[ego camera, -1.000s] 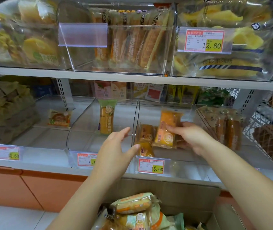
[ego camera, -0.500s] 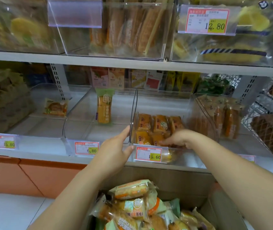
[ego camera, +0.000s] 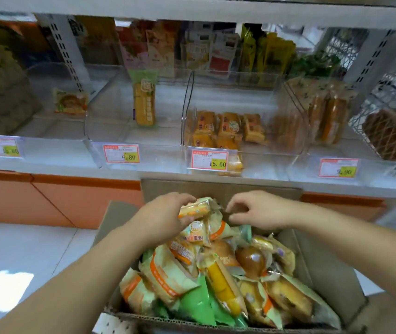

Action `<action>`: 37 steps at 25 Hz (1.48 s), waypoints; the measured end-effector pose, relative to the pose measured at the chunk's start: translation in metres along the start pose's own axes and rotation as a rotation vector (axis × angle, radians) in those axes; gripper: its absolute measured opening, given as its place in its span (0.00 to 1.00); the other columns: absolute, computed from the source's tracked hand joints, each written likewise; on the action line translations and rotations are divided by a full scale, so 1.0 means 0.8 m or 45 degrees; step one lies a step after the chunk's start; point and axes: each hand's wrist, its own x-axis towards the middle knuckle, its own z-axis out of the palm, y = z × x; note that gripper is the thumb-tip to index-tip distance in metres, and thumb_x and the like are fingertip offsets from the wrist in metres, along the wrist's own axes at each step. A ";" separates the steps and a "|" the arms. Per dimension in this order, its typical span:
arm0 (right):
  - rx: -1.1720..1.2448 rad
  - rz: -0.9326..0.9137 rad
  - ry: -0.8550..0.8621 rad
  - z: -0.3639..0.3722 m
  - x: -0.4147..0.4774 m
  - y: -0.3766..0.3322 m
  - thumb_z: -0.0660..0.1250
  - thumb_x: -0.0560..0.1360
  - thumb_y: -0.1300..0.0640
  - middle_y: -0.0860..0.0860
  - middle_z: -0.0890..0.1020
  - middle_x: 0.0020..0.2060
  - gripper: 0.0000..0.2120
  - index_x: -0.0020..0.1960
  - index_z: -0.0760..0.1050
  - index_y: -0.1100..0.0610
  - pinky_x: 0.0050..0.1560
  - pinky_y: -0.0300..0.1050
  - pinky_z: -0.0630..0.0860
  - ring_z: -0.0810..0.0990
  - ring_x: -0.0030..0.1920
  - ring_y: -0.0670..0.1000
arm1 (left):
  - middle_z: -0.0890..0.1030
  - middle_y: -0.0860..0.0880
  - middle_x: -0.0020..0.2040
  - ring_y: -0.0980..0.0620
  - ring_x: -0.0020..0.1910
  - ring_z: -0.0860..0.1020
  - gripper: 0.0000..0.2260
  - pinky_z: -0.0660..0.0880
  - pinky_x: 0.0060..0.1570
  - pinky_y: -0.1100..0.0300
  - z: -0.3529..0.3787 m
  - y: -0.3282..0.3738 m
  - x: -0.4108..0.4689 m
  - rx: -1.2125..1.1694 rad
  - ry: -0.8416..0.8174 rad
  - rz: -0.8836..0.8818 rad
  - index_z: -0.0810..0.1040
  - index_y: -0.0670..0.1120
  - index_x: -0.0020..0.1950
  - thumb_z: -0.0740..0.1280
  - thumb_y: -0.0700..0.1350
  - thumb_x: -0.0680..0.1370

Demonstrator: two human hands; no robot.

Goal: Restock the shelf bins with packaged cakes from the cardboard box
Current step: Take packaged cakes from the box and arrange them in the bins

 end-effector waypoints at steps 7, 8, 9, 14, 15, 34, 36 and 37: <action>0.101 -0.031 -0.443 0.081 -0.004 -0.020 0.58 0.79 0.40 0.47 0.77 0.54 0.22 0.67 0.72 0.51 0.50 0.38 0.67 0.73 0.52 0.47 | 0.66 0.45 0.74 0.43 0.72 0.65 0.30 0.65 0.70 0.48 0.077 -0.028 0.030 0.082 -0.030 -0.078 0.58 0.49 0.78 0.66 0.50 0.79; 0.133 -0.028 -0.465 0.086 -0.006 -0.022 0.60 0.78 0.39 0.47 0.75 0.56 0.25 0.69 0.70 0.52 0.50 0.37 0.66 0.72 0.53 0.46 | 0.67 0.44 0.73 0.42 0.70 0.66 0.30 0.65 0.69 0.48 0.079 -0.026 0.035 0.104 -0.022 -0.088 0.58 0.49 0.78 0.66 0.50 0.79; 0.155 -0.012 -0.475 0.092 -0.007 -0.022 0.63 0.76 0.38 0.48 0.75 0.60 0.29 0.72 0.66 0.52 0.52 0.37 0.66 0.72 0.56 0.47 | 0.68 0.44 0.70 0.41 0.68 0.67 0.29 0.66 0.68 0.48 0.080 -0.025 0.039 0.125 -0.008 -0.107 0.60 0.49 0.77 0.66 0.51 0.79; 0.310 0.132 -0.500 0.127 -0.009 -0.012 0.74 0.70 0.45 0.52 0.75 0.63 0.37 0.72 0.59 0.51 0.35 0.36 0.78 0.78 0.53 0.52 | 0.70 0.47 0.62 0.45 0.63 0.67 0.25 0.70 0.62 0.50 0.072 -0.028 0.050 0.126 0.036 -0.191 0.69 0.53 0.72 0.69 0.54 0.76; 0.312 0.137 -0.466 0.127 -0.007 -0.011 0.74 0.70 0.46 0.52 0.76 0.60 0.33 0.69 0.62 0.52 0.36 0.37 0.78 0.78 0.52 0.52 | 0.71 0.47 0.62 0.45 0.63 0.68 0.24 0.70 0.61 0.50 0.070 -0.030 0.050 0.096 0.028 -0.192 0.70 0.54 0.71 0.70 0.54 0.76; 1.605 0.371 -0.416 0.043 -0.028 0.035 0.69 0.68 0.50 0.55 0.84 0.45 0.22 0.59 0.78 0.60 0.41 0.46 0.81 0.84 0.40 0.51 | 0.83 0.55 0.56 0.51 0.56 0.80 0.15 0.75 0.58 0.54 0.028 -0.019 0.017 -0.792 -0.315 -0.278 0.77 0.57 0.64 0.61 0.59 0.81; 1.578 0.364 -0.407 0.036 -0.031 0.040 0.70 0.68 0.51 0.56 0.84 0.46 0.24 0.61 0.76 0.60 0.43 0.48 0.81 0.84 0.41 0.52 | 0.83 0.55 0.56 0.53 0.56 0.80 0.16 0.74 0.61 0.53 0.033 -0.017 0.019 -0.744 -0.339 -0.278 0.78 0.56 0.63 0.61 0.61 0.80; 1.566 0.351 -0.402 0.031 -0.032 0.043 0.71 0.69 0.52 0.56 0.84 0.47 0.23 0.61 0.76 0.60 0.45 0.49 0.81 0.84 0.42 0.52 | 0.83 0.54 0.55 0.52 0.55 0.81 0.18 0.74 0.63 0.51 0.036 -0.018 0.020 -0.720 -0.356 -0.279 0.79 0.57 0.62 0.61 0.63 0.78</action>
